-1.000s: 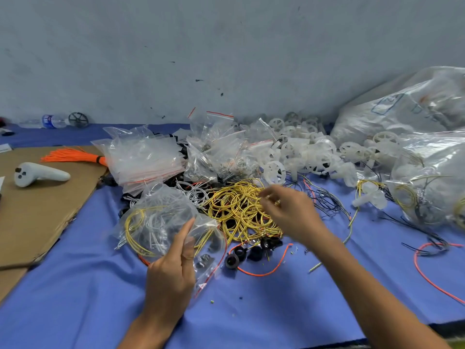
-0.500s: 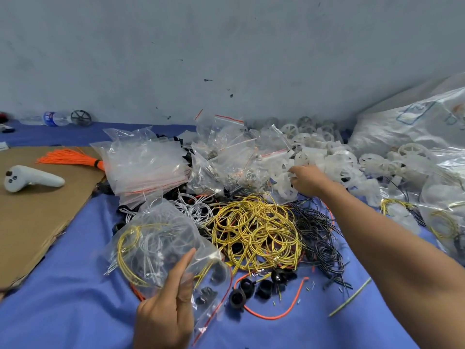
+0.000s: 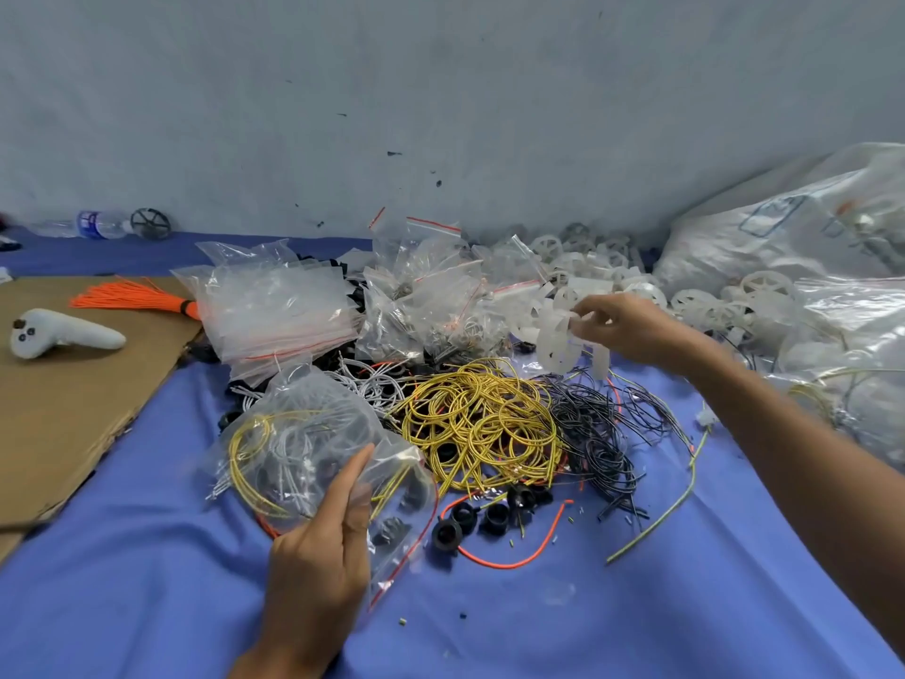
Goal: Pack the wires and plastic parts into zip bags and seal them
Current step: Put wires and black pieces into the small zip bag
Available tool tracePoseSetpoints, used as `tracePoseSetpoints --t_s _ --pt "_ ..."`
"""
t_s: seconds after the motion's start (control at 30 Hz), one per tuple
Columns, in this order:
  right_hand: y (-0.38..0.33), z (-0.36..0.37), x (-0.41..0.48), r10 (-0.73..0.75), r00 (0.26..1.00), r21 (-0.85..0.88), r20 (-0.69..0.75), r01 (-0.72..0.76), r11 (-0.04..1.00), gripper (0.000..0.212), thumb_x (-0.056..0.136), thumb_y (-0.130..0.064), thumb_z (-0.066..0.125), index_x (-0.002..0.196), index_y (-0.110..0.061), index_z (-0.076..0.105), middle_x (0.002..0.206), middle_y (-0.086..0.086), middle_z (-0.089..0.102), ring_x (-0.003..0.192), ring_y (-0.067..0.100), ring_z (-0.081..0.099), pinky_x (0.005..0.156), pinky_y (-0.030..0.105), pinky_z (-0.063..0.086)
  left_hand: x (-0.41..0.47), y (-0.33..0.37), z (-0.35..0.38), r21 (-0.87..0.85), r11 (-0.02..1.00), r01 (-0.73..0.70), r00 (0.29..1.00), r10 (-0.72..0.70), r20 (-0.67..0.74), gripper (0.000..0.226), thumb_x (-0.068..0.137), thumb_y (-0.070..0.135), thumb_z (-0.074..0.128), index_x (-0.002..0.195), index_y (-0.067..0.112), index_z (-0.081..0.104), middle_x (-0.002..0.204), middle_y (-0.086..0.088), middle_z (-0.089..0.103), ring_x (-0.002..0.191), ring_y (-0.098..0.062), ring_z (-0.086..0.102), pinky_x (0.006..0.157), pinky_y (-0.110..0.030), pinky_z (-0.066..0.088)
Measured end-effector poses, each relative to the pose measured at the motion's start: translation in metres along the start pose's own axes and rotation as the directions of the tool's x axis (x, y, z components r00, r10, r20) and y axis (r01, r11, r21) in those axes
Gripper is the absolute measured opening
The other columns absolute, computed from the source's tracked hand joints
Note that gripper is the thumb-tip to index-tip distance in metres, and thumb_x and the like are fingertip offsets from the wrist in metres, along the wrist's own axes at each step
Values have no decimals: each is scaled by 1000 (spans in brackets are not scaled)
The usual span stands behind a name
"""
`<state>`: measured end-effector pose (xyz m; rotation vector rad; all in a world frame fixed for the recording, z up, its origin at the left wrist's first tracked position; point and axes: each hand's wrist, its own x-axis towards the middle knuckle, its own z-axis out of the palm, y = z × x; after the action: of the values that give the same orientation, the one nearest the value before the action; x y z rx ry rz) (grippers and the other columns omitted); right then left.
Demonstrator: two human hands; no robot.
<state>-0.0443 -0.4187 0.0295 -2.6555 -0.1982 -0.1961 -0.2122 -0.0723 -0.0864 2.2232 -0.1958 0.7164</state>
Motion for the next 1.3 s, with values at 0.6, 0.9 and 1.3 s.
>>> tracePoseSetpoints --t_s 0.6,0.9,1.3 --pt "-117 85 -144 -29 775 494 631 -373 786 22 95 -40 63 96 -18 64 55 -8 55 69 17 63 40 19 19 -2 2 -4 -43 995 -90 996 91 23 48 104 39 34 143 19 54 42 13 26 38 -6 31 39 -28 30" --pt "-153 105 -153 -160 856 668 492 -253 700 15 92 -28 68 95 -13 71 54 -9 58 47 5 52 39 17 30 -1 2 -6 -28 992 -123 992 123 -11 59 106 52 25 145 17 51 47 6 45 37 -18 44 38 -33 37" --pt "-177 112 -147 -108 836 708 538 -379 597 20 101 -24 54 116 -14 62 81 3 60 47 6 49 36 19 23 -3 -2 -6 -48 988 -144 989 142 -38 63 103 58 24 149 17 40 48 3 50 41 -23 54 42 -33 44"
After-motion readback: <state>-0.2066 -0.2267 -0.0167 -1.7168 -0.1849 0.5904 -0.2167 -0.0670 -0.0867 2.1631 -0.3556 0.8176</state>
